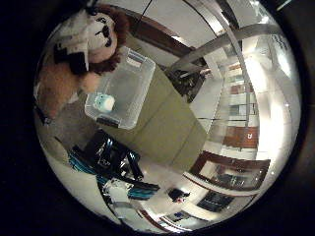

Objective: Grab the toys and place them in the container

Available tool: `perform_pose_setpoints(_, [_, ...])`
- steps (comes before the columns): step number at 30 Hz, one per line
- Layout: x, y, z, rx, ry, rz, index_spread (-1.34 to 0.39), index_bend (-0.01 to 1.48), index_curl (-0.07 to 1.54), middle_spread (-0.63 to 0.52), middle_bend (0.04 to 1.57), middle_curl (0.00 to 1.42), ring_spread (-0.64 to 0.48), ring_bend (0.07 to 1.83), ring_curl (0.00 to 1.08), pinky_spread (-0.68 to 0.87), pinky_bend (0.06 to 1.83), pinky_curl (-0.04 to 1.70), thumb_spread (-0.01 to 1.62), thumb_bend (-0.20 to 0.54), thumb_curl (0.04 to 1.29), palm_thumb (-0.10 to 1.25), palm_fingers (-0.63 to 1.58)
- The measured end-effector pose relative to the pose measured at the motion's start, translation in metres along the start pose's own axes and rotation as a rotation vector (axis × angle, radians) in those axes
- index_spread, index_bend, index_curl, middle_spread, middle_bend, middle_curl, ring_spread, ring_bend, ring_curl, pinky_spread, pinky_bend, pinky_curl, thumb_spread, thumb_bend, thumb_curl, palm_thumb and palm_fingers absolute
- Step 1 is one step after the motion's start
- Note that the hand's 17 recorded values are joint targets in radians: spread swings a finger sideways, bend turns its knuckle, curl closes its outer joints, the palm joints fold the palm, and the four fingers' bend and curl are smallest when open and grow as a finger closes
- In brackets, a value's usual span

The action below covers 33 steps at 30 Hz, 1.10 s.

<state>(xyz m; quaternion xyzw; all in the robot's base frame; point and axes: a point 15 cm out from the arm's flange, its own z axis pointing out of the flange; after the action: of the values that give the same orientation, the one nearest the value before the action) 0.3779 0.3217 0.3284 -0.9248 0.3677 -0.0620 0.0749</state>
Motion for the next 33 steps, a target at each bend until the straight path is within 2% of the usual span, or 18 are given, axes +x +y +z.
perform_pose_setpoints(6, [0.003,-0.021,0.030,0.022,0.002,-0.001,-0.40,0.78,1.00,-0.37,0.98,1.09,-0.34,1.23,0.87,-0.37,1.31,0.87,0.44,-0.026,0.81,1.03,0.65])
perform_pose_setpoints(19, [0.030,-0.030,0.100,-0.019,0.003,0.041,-0.40,0.79,1.00,-0.36,1.00,1.08,-0.35,1.20,0.87,-0.40,1.25,0.90,0.45,-0.032,0.81,1.01,0.64])
perform_pose_setpoints(22, [0.036,-0.035,0.107,-0.001,0.005,0.049,-0.41,0.71,0.96,-0.36,0.95,1.04,-0.35,1.13,0.83,-0.44,1.21,0.85,0.54,-0.040,0.78,0.94,0.56])
perform_pose_setpoints(25, [0.045,-0.039,0.111,0.023,0.012,0.061,-0.43,0.59,0.89,-0.36,0.86,0.96,-0.34,1.08,0.78,-0.45,1.06,0.81,0.77,-0.027,0.70,0.90,0.37])
perform_pose_setpoints(27, [0.050,-0.041,0.112,0.037,0.018,0.065,-0.45,0.67,0.84,-0.30,0.74,0.88,-0.25,0.78,0.70,-0.31,0.84,0.77,0.89,-0.024,0.65,0.89,-0.02])
perform_pose_setpoints(28, [0.053,-0.044,0.111,0.052,0.021,0.068,-0.46,0.66,0.81,-0.29,0.71,0.84,-0.21,0.69,0.65,-0.25,0.80,0.74,0.92,-0.023,0.63,0.89,-0.01])
perform_pose_setpoints(29, [0.054,-0.047,0.110,0.066,0.025,0.067,-0.46,0.65,0.75,-0.22,0.56,0.75,-0.11,0.57,0.58,-0.10,0.70,0.69,0.95,-0.027,0.61,0.87,-0.10])
perform_pose_setpoints(31, [0.057,-0.056,0.108,0.103,0.031,0.058,-0.45,0.51,0.63,-0.10,0.37,0.62,0.05,0.43,0.48,0.12,0.55,0.59,0.98,-0.031,0.56,0.85,-0.10])
perform_pose_setpoints(33, [0.056,-0.055,0.116,0.094,0.032,0.045,-0.44,0.43,0.56,-0.03,0.28,0.55,0.12,0.35,0.43,0.21,0.48,0.54,0.98,-0.036,0.53,0.82,-0.09])
